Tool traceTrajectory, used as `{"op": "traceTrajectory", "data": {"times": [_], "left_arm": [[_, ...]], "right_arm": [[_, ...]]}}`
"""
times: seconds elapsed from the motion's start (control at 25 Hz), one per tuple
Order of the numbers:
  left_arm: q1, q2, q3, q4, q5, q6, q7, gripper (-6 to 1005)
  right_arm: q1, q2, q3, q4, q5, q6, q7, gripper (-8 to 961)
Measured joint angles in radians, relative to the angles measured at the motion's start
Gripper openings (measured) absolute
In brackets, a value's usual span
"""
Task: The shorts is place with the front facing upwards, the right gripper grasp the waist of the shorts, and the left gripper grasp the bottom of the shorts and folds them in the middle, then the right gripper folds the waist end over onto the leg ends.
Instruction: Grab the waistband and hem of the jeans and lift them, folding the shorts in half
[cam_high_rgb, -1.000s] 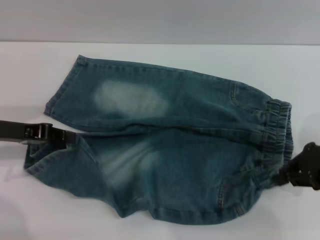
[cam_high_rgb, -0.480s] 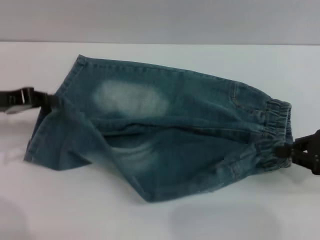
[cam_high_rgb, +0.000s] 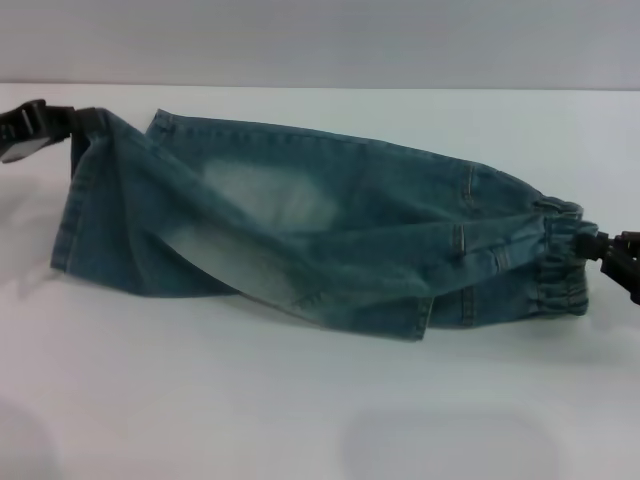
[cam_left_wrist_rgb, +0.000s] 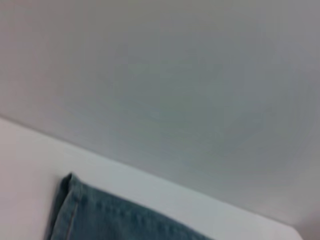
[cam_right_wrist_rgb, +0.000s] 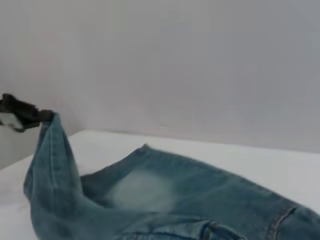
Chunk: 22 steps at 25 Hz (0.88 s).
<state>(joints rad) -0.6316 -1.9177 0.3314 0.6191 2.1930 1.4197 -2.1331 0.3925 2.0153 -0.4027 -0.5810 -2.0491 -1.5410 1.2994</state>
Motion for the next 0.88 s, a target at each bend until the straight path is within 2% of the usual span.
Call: {"op": "traceTrajectory", "data": {"times": [0.36,0.88], "left_arm": [[-0.007,-0.027,0.002,0.003,-0.038,-0.085,0.046,112],[-0.011,-0.056,0.006,0.004,-0.062,-0.228,0.141,116]], "right_arm": [[0.004,0.043,0.013,0.042,0.063,0.163,-0.063,-1],[0.019,0.049,0.014,0.178,0.263,0.277,-0.212,-1]]}}
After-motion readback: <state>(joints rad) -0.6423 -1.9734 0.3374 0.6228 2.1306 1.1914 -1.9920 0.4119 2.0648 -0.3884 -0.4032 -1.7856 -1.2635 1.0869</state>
